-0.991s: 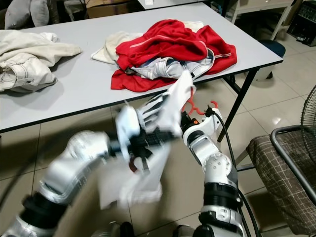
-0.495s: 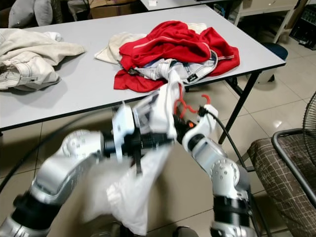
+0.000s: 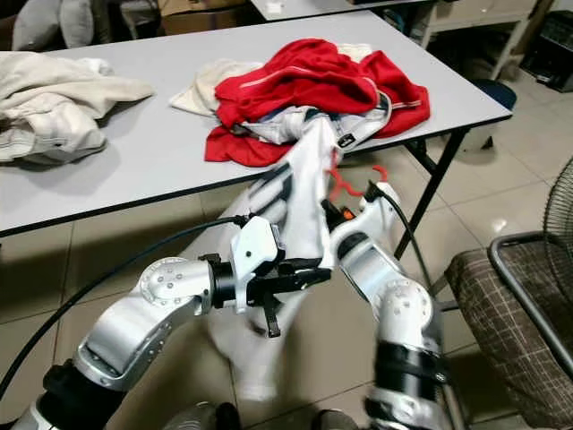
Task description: Hang hanger
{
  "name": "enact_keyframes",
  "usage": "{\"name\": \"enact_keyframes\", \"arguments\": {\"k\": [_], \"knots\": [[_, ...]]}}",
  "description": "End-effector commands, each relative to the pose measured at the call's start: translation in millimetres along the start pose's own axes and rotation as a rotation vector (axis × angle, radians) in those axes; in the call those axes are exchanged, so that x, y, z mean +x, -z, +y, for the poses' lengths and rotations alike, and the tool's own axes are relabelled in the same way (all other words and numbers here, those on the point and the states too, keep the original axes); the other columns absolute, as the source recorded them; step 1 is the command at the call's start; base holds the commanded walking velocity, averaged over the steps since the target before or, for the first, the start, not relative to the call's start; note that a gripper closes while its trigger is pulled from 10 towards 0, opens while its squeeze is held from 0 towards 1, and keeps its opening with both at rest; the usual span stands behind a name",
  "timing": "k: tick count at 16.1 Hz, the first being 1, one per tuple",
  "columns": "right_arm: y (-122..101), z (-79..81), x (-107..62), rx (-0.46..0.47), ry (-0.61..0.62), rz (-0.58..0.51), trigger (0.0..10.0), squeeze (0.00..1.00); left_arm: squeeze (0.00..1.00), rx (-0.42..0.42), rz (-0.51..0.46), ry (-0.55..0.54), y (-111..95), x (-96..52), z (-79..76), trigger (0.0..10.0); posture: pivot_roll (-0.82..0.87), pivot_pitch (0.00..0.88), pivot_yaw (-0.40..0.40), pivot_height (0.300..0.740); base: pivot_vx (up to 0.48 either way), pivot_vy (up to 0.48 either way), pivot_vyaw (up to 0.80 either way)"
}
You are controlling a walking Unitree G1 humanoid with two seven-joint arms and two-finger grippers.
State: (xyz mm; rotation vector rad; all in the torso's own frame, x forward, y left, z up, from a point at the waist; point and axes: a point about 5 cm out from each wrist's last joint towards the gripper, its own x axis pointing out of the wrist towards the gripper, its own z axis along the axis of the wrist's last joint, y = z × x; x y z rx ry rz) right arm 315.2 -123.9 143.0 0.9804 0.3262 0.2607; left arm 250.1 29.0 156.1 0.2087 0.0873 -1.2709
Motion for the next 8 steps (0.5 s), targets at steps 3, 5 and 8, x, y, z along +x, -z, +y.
{"name": "enact_keyframes", "arguments": {"k": [3,5,8], "knots": [[-4.5,28.0,10.3,0.146,-0.127,-0.004,10.0,0.00,0.00,0.107,0.074,-0.082,3.0,5.0,7.8,0.0,-0.05,0.100,0.018,0.740,0.000,0.000,0.00],[-4.7,29.7,11.6,0.194,-0.139,0.004,10.0,0.00,0.00,0.236,0.150,-0.008,8.6,4.5,1.1,0.0,-0.05,0.098,0.011,0.740,0.000,0.000,0.00],[-6.7,31.3,11.8,0.199,-0.141,0.015,10.0,0.00,0.00,0.294,0.196,-0.033,16.0,3.7,-2.1,10.0,-0.05,0.098,0.009,0.740,0.000,0.000,0.00]]}}
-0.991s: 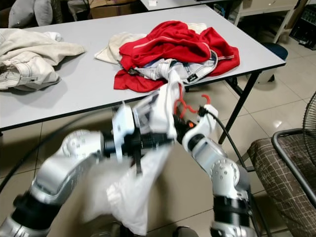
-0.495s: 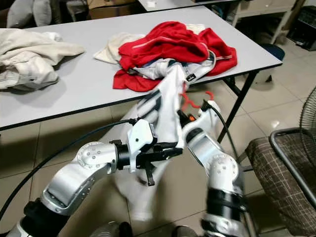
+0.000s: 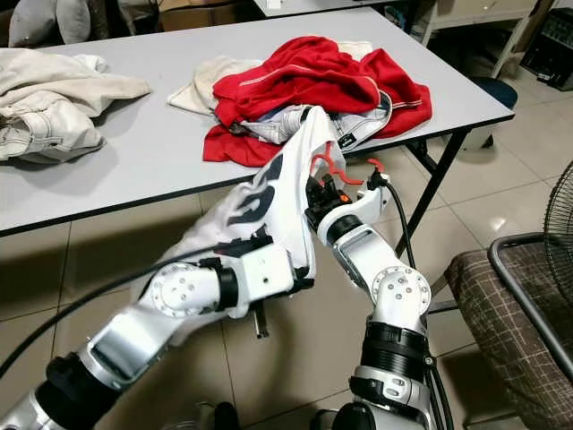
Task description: Hang hanger
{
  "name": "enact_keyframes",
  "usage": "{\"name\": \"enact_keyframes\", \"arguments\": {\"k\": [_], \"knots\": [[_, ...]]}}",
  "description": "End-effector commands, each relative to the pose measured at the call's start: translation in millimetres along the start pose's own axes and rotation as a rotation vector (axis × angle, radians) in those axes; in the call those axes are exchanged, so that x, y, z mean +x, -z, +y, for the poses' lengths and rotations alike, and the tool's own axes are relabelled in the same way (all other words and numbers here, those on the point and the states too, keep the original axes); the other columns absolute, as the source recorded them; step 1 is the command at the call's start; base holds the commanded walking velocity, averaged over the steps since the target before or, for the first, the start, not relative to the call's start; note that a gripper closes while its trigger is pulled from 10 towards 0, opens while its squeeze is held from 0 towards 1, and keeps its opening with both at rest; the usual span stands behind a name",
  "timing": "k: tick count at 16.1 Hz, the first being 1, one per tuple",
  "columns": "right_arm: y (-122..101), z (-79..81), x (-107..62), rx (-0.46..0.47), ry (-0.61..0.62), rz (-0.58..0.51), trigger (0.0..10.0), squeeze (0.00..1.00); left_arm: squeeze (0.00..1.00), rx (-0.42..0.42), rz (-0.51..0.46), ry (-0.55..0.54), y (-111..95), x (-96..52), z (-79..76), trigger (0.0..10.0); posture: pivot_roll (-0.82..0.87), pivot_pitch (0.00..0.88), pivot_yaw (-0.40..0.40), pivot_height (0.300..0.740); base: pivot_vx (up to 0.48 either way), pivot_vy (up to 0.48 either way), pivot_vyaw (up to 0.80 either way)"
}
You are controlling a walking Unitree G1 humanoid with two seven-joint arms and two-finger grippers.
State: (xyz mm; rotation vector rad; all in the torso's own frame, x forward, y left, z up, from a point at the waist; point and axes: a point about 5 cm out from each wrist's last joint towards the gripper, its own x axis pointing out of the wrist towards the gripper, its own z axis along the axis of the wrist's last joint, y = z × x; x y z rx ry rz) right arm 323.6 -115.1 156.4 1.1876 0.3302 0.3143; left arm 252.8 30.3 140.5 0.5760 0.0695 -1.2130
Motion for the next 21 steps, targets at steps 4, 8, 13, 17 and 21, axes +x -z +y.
{"name": "enact_keyframes", "arguments": {"k": [4,8,13,17,21], "knots": [[-2.7,10.5,1.5,-0.128,-0.021,0.025,10.0,0.00,1.00,-0.110,-0.053,0.095,-7.1,-16.8,-0.1,10.0,-0.05,0.092,0.010,0.740,0.000,0.000,0.00],[-9.2,7.6,-1.2,-0.187,-0.009,0.021,10.0,0.00,1.00,-0.141,-0.066,0.103,-10.7,-25.6,2.6,10.0,-0.04,0.085,0.009,0.740,0.000,0.000,0.00],[-14.1,8.0,-4.1,-0.198,-0.023,0.012,10.0,0.00,1.00,-0.179,-0.060,0.166,-14.8,-26.8,-4.6,10.0,-0.05,0.084,0.011,0.740,0.000,0.000,0.00],[-7.8,8.6,-5.4,-0.308,-0.025,0.062,10.0,0.00,1.00,-0.118,0.110,0.080,-0.7,-25.8,0.6,10.0,-0.05,0.089,0.011,0.740,0.000,0.000,0.00],[-1.9,2.9,-8.2,-0.402,0.008,0.099,10.0,0.00,0.00,0.127,0.176,-0.001,-8.2,-26.5,9.4,10.0,-0.05,0.093,0.010,0.740,0.000,0.000,0.00]]}}
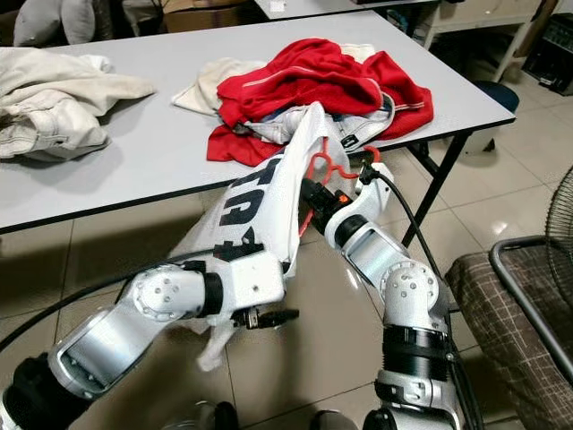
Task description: Hang hanger
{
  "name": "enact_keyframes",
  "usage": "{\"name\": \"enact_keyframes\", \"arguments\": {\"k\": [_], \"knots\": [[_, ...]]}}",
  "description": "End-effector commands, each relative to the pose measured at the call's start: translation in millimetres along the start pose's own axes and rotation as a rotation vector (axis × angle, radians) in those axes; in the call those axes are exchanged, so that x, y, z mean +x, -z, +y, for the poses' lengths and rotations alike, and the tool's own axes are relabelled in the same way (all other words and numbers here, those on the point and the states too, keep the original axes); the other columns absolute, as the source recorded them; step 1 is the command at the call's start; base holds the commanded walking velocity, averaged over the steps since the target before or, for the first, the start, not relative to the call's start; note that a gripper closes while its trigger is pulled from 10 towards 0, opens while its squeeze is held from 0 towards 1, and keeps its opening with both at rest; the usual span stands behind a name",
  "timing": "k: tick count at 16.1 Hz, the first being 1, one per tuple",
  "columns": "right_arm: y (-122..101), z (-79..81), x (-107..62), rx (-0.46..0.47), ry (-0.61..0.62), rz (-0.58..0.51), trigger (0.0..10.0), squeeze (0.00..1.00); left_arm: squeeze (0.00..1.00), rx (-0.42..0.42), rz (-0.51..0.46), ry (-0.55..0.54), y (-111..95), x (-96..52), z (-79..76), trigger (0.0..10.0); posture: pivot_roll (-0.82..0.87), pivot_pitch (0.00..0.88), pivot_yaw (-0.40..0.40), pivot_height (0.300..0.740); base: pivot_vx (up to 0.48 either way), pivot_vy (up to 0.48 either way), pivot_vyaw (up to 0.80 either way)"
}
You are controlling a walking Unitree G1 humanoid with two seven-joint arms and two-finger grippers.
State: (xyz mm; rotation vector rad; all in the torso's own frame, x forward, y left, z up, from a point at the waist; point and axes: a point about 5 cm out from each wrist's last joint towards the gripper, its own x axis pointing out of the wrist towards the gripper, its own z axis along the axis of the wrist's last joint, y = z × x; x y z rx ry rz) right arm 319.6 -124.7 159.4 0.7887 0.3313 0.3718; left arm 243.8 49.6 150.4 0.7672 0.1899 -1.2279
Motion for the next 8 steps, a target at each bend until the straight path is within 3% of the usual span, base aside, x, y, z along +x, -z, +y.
{"name": "enact_keyframes", "arguments": {"k": [1,4,5,6,8], "knots": [[5.5,4.9,-0.2,-0.034,-0.029,0.030,10.0,0.00,0.00,0.096,0.004,-0.068,-7.9,-6.0,10.4,10.0,-0.05,0.092,0.012,0.740,0.000,0.000,0.00],[5.8,5.1,-0.1,-0.089,-0.030,0.036,10.0,0.00,0.00,0.327,-0.023,-0.025,-21.0,-14.3,11.0,10.0,-0.05,0.087,0.014,0.740,0.000,0.000,0.00],[5.9,5.6,-0.3,-0.104,-0.034,0.038,10.0,0.00,0.00,0.323,-0.057,-0.044,-27.0,-18.0,15.7,10.0,-0.05,0.082,0.015,0.740,0.000,0.000,0.00],[5.9,6.3,-0.8,-0.107,-0.041,0.037,10.0,0.00,0.00,0.302,-0.130,0.002,-36.9,-24.6,16.9,10.0,-0.04,0.075,0.015,0.740,0.000,0.000,0.00],[6.2,7.7,-3.1,-0.145,-0.061,0.049,10.0,0.00,0.00,0.267,-0.188,0.093,-44.1,-39.0,18.2,10.0,-0.04,0.066,0.017,0.740,0.000,0.000,0.00]]}}
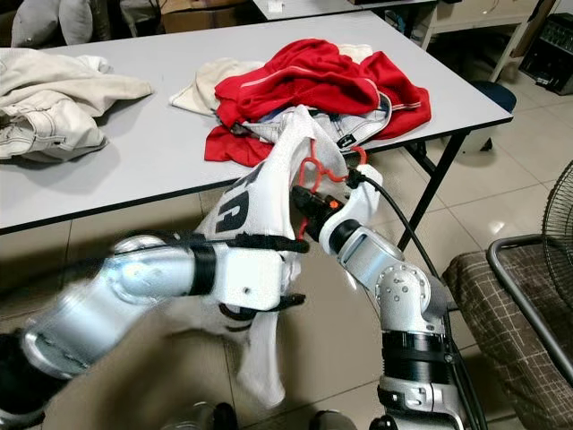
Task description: Hang hanger
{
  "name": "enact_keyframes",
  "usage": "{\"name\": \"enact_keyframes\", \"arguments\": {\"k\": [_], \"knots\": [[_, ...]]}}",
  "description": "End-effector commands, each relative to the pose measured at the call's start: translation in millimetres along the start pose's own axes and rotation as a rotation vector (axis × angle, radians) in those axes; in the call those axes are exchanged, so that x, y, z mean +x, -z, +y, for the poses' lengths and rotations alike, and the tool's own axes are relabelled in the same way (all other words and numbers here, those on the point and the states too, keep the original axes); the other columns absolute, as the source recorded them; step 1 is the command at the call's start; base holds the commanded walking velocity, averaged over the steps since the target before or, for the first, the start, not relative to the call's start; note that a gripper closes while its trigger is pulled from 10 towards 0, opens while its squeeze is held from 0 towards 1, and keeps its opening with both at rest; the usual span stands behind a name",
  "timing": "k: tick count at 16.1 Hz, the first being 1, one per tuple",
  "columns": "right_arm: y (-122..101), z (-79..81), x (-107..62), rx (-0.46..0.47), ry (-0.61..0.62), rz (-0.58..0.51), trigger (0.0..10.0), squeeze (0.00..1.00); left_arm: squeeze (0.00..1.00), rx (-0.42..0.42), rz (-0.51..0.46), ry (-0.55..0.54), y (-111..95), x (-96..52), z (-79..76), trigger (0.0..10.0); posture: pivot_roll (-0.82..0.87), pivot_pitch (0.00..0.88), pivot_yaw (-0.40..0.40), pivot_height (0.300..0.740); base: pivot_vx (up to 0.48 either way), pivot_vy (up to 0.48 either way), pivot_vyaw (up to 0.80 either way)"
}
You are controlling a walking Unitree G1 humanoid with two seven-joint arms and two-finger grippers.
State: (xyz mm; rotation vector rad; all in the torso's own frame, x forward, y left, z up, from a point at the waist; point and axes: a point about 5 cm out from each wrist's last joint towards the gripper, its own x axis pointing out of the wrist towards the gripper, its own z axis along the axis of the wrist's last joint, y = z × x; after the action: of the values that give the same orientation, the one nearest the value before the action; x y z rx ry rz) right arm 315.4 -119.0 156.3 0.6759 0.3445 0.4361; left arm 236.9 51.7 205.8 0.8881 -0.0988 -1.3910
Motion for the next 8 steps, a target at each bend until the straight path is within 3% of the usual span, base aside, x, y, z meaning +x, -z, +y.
{"name": "enact_keyframes", "arguments": {"k": [1,3,5,7,8], "knots": [[-0.9,5.5,-3.2,-0.052,-0.037,0.002,10.0,0.00,0.00,-0.028,-0.021,0.042,-3.1,-8.5,0.9,10.0,-0.04,0.066,0.017,0.740,0.000,0.000,0.00],[3.3,6.2,-11.2,-0.163,-0.084,0.051,10.0,0.00,0.00,-0.096,-0.006,0.085,4.5,-22.8,1.6,10.0,-0.04,0.062,0.022,0.740,0.000,0.000,0.00],[4.0,5.9,-19.5,-0.239,-0.116,0.075,10.0,0.00,0.00,-0.192,0.001,0.050,12.6,-33.9,7.4,10.0,-0.04,0.062,0.021,0.740,0.000,0.000,0.00],[5.2,12.6,-57.4,-0.367,-0.303,0.139,10.0,0.00,0.00,-0.379,0.034,-0.053,41.2,-67.7,8.6,10.0,-0.04,0.073,0.023,0.740,0.000,0.000,0.00],[7.3,12.8,-65.0,-0.391,-0.331,0.169,10.0,0.00,0.00,-0.406,0.052,-0.075,48.3,-73.4,4.9,10.0,-0.04,0.078,0.023,0.740,0.000,0.000,0.00]]}}
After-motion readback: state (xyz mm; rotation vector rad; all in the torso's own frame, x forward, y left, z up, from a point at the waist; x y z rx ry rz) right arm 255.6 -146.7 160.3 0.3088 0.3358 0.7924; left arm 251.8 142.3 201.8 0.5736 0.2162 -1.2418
